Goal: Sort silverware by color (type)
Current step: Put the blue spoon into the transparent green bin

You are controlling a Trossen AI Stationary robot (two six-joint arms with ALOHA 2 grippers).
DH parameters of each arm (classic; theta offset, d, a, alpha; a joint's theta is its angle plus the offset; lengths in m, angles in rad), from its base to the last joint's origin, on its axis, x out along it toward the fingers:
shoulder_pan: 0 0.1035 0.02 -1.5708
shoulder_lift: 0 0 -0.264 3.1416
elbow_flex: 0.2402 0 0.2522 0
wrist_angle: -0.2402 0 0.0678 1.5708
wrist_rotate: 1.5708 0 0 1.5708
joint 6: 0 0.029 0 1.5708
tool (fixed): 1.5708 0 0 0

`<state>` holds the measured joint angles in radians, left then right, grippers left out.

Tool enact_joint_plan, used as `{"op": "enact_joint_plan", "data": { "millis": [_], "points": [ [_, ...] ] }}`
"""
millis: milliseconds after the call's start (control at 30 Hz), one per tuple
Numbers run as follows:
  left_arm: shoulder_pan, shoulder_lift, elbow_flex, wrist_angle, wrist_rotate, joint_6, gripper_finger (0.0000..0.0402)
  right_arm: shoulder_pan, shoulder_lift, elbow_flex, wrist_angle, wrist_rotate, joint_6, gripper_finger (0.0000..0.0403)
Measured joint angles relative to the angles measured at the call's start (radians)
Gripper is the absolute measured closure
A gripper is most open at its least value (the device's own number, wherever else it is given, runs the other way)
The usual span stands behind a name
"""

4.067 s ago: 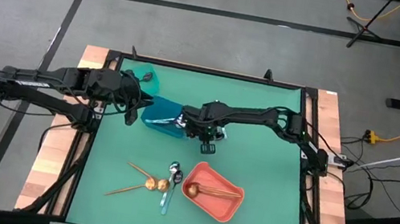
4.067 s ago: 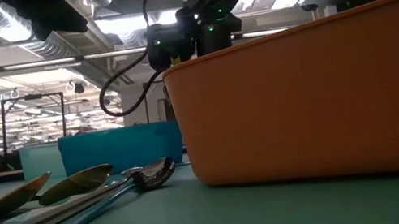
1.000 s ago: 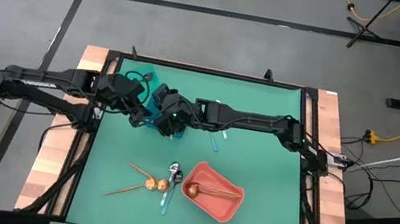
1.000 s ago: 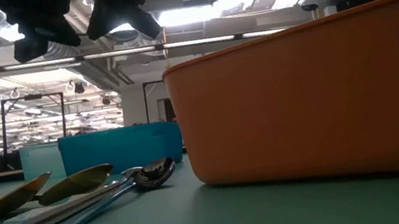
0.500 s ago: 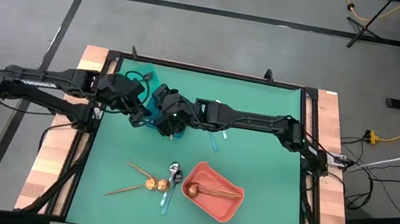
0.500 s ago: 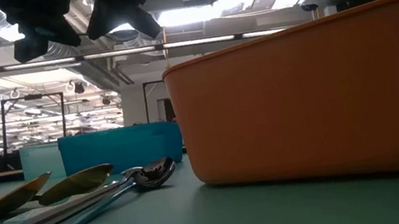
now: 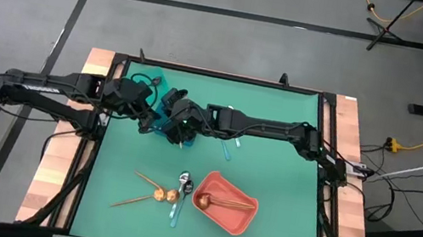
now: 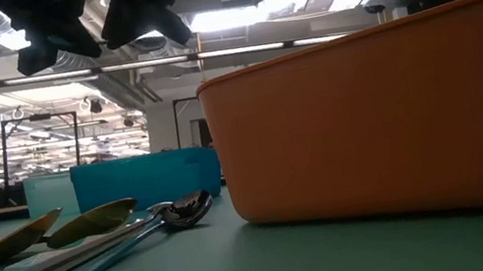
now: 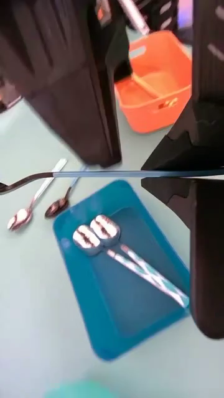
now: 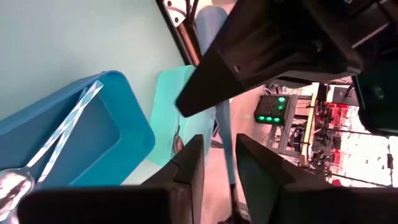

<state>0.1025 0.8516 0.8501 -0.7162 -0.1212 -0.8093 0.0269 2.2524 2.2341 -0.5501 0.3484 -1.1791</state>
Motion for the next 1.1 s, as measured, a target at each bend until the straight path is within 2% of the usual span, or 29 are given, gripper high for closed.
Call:
{"op": "enact_joint_plan", "data": {
  "millis": [200,267,633,900,1100],
  "points": [
    [0.041,0.0,0.0,-0.064,-0.056,-0.002,0.0401,0.0,-0.037,0.0,-0.067,0.0,0.06,0.0313],
    [0.069,0.0,0.0,-0.099,-0.066,-0.001,0.0401,0.0,-0.056,0.0,-0.136,0.0,0.103,0.0313],
    [0.3,0.005,0.0,-0.257,-0.107,0.148,0.0401,-0.024,-0.124,0.0,-0.441,0.01,0.354,0.0313],
    [0.455,0.02,-0.112,-0.223,-0.131,0.278,0.0401,-0.049,-0.125,0.0,-0.543,-0.003,0.517,0.0313],
    [0.541,0.019,-0.248,-0.105,-0.132,0.366,0.0402,-0.055,-0.125,0.0,-0.542,-0.081,0.533,0.0313]
  ]
}}
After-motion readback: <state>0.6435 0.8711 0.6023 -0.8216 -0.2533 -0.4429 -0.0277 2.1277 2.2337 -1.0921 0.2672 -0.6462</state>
